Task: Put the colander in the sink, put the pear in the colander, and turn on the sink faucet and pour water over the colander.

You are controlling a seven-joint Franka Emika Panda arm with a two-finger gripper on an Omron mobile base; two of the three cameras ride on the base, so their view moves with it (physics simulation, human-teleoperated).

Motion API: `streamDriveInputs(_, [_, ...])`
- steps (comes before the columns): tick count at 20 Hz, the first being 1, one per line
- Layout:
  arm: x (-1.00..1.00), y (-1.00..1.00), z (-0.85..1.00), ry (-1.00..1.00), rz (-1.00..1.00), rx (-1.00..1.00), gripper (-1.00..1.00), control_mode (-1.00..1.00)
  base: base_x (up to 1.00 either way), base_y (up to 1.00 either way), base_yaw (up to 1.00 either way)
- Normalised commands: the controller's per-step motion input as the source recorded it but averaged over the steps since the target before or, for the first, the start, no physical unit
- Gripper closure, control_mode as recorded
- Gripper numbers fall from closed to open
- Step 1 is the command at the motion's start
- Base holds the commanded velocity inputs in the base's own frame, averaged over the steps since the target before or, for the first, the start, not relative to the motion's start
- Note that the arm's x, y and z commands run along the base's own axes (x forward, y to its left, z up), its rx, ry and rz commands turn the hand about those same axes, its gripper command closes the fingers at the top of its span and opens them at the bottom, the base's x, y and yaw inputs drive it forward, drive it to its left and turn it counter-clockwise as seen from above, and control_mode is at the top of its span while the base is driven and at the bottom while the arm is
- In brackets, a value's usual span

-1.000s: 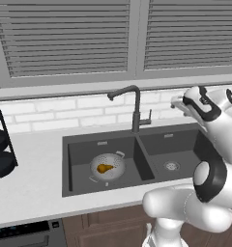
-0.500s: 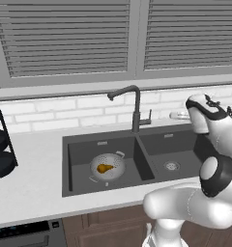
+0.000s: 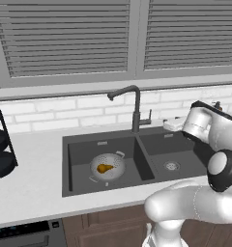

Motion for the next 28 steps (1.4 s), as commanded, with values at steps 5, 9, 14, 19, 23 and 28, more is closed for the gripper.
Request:
streamDriveInputs(5, [0.29,0.0,0.0,0.02,0.0,0.0,-1.0,-1.0,0.0,0.0,0.0])
streamDriveInputs(9, [0.1,0.0,0.0,0.0,0.0,0.0,-1.0,-1.0,0.0,0.0,0.0])
streamDriveInputs(14, [0.36,-0.04,0.0,0.0,-0.01,-0.01,-1.0,-1.0,0.0,0.0,0.0])
streamDriveInputs(19, [0.22,-0.15,0.0,0.0,-0.04,0.0,-1.0,-1.0,0.0,0.0,0.0])
streamDriveInputs(23, [0.22,-0.01,0.0,0.0,0.0,0.0,-1.0,-1.0,0.0,0.0,0.0])
streamDriveInputs(28, [0.26,0.0,0.0,0.0,0.0,0.0,-1.0,-1.0,0.0,0.0,0.0])
